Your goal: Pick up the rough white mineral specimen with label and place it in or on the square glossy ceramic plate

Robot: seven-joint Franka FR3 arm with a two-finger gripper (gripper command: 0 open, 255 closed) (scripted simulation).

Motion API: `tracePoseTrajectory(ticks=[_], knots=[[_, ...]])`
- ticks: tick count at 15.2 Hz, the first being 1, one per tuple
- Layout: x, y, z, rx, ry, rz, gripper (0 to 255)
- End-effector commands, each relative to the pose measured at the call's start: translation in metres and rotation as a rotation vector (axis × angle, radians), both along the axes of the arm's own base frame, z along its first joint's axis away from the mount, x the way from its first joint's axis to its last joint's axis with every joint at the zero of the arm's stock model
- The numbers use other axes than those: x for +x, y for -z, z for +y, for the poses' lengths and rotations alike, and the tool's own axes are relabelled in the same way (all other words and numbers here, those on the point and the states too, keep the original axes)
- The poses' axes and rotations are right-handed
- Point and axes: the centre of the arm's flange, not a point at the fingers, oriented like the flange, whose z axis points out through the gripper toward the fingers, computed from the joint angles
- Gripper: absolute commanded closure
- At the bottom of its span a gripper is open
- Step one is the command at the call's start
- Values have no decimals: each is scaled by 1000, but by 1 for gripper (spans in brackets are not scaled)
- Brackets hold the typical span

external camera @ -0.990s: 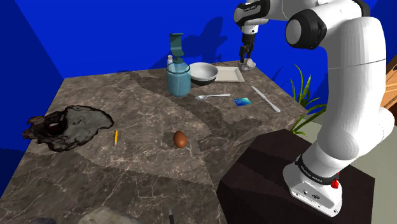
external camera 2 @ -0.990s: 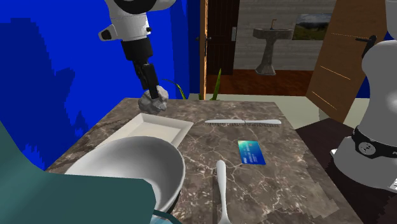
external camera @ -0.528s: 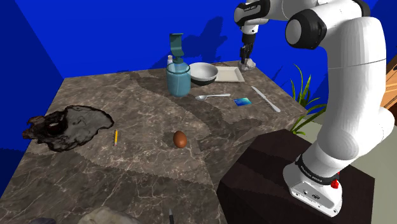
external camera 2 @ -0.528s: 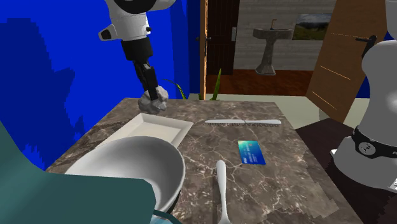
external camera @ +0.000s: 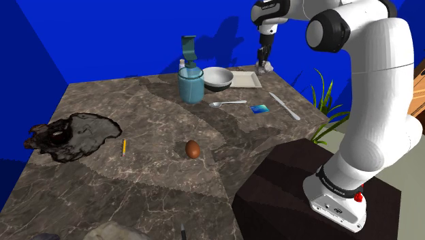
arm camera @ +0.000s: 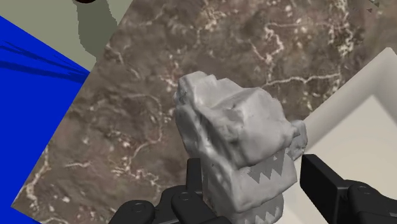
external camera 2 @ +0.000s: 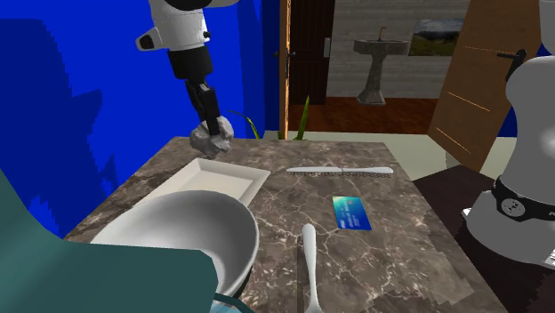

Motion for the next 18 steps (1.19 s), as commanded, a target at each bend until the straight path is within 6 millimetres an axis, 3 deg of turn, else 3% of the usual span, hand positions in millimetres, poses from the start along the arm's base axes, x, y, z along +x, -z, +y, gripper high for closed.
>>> tracePoseTrajectory(ticks=[1, 15, 18], knots=[[-1, -10, 0, 0, 0, 0, 255], [-1, -80, 0, 0, 0, 0, 255], [14, -88, 36, 0, 0, 0, 255]])
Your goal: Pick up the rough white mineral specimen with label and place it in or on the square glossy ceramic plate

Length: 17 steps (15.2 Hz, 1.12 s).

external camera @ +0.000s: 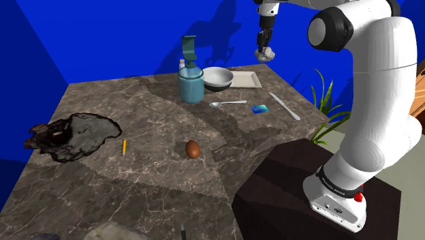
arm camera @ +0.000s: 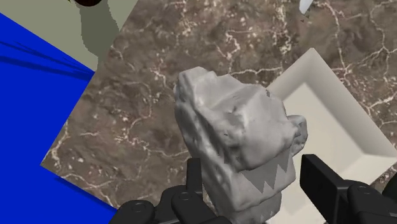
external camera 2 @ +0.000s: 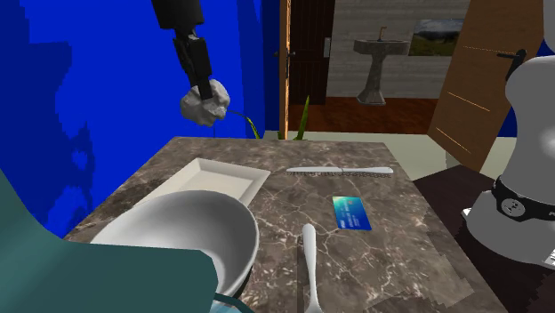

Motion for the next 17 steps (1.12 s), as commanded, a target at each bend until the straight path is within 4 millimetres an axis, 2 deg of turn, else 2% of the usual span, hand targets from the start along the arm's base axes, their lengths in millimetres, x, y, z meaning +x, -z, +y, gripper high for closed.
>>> tracePoseTrajectory(ticks=[1, 7, 8, 17], knots=[[9, -6, 24, 0, 0, 0, 255], [37, -22, 96, 0, 0, 0, 255], [45, -27, 115, 0, 0, 0, 255], [45, 21, 115, 0, 0, 0, 255]])
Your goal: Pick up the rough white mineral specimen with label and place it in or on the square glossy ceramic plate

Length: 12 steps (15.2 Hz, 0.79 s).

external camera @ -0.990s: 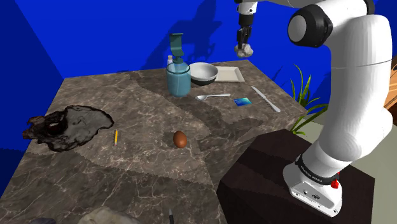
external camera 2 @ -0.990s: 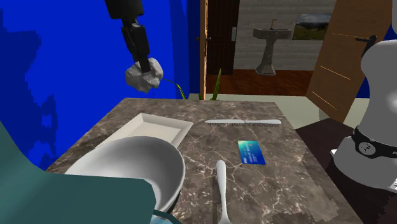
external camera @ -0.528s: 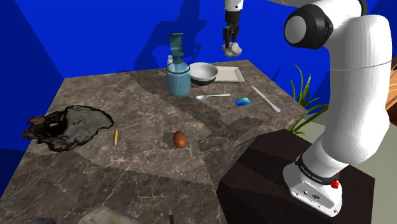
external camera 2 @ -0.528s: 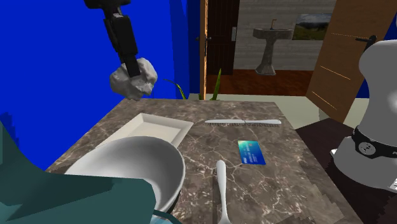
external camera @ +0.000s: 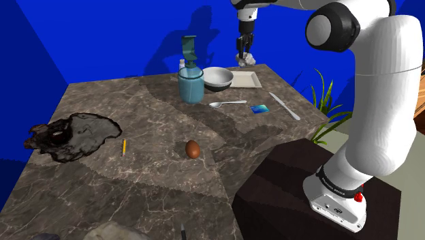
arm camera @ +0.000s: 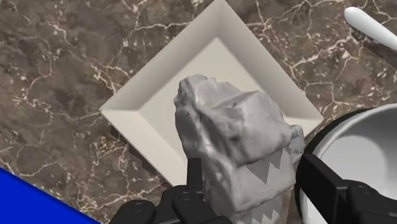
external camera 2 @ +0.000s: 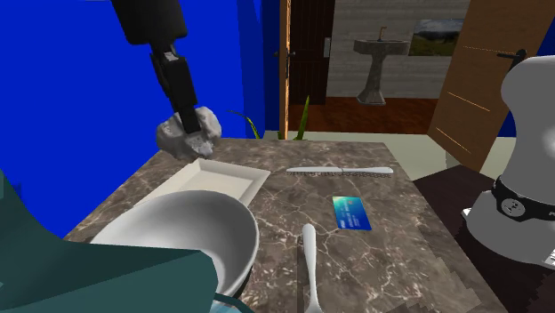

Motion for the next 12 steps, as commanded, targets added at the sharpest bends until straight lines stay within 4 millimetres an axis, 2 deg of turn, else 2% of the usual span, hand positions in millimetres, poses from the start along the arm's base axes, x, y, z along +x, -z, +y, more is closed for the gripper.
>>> tracePoseTrajectory(ticks=[1, 10, 12], knots=[[0, 11, -1, 0, 0, -1, 255], [0, 58, -1, 0, 0, -1, 255], [0, 60, -1, 0, 0, -1, 255]])
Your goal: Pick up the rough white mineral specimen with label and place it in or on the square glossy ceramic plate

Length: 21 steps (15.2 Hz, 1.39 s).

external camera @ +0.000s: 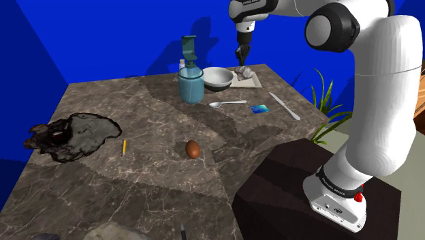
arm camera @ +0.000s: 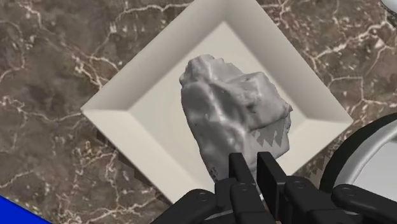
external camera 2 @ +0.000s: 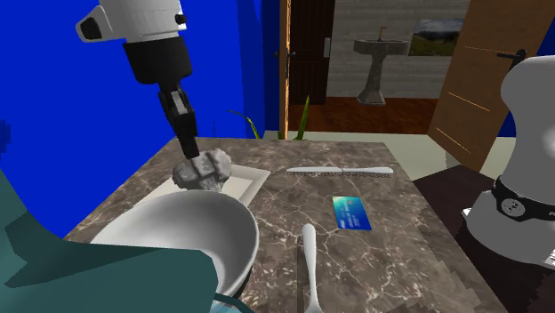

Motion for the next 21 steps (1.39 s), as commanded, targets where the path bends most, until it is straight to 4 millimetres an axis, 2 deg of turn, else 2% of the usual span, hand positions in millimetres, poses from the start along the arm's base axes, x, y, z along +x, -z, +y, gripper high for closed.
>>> tracePoseTrajectory(ticks=[1, 6, 7, 11, 12, 16, 21], knots=[[-1, 12, -1, 4, 2, 17, 255], [-1, 12, -1, 4, 2, 17, 255], [-1, 12, 2, 4, 2, 17, 0], [1, 13, 3, 3, 2, 17, 0], [-1, 12, -1, 4, 2, 17, 0], [6, -37, -2, 4, 2, 17, 0], [6, -37, -2, 4, 2, 17, 0]])
